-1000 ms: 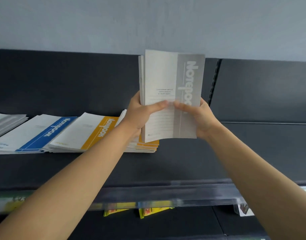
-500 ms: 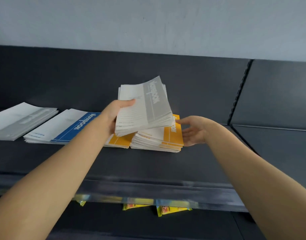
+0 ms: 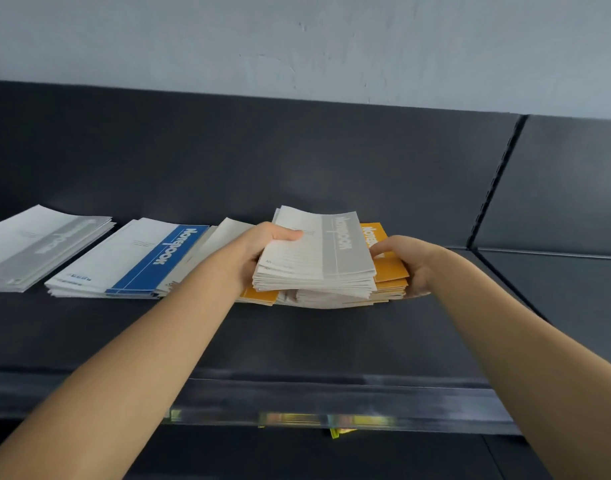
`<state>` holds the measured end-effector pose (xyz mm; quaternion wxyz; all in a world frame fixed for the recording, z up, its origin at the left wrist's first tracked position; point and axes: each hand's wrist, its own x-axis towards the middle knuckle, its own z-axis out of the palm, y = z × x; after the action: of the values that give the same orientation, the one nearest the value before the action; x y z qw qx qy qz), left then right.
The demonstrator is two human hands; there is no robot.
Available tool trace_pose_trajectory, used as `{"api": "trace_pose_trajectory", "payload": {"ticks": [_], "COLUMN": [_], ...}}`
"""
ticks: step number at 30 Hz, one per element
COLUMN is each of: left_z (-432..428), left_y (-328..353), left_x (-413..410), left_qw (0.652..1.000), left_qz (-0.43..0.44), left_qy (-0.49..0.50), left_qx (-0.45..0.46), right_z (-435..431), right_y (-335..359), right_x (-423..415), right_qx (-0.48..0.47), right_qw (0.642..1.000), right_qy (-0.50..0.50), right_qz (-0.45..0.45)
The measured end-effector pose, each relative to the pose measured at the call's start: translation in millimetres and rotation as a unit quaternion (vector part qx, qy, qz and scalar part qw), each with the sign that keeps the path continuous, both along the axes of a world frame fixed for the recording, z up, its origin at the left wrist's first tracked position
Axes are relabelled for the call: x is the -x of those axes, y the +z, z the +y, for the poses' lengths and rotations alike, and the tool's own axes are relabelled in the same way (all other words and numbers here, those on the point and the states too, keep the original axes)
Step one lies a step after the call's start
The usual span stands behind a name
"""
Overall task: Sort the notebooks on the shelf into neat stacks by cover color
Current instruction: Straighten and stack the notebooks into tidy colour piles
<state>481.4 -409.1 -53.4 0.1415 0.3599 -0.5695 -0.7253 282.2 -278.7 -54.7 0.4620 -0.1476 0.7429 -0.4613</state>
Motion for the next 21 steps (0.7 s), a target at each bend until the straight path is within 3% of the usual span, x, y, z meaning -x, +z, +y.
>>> {"api": "trace_pose_trajectory", "payload": {"ticks": [7,13,21], "left_z": [-1.8,-4.1,-15.2], "left_y": [-1.7,1.5,13.4], "left_x": [-2.8,-10.4,-28.3], "left_qw": [0.997,0.991,0.993], "left_qz": [0.056,0.112,0.091], "left_qy": [0.042,0.070,0.066], "left_qx": [-0.022,-0.037,0.017], "right_z": [4.8,2.5,33.6], "right_y": [8.5,-16.9,-9.8], "right_x": [-9.9,-16.2,21.6], "right_qx": [0.061,0.083,0.029], "right_qw": [0.998,0.994,0.998], "right_qy": [-0.007,-0.041,-0.053], "right_qz": [-0.004,-0.065,0.013]}}
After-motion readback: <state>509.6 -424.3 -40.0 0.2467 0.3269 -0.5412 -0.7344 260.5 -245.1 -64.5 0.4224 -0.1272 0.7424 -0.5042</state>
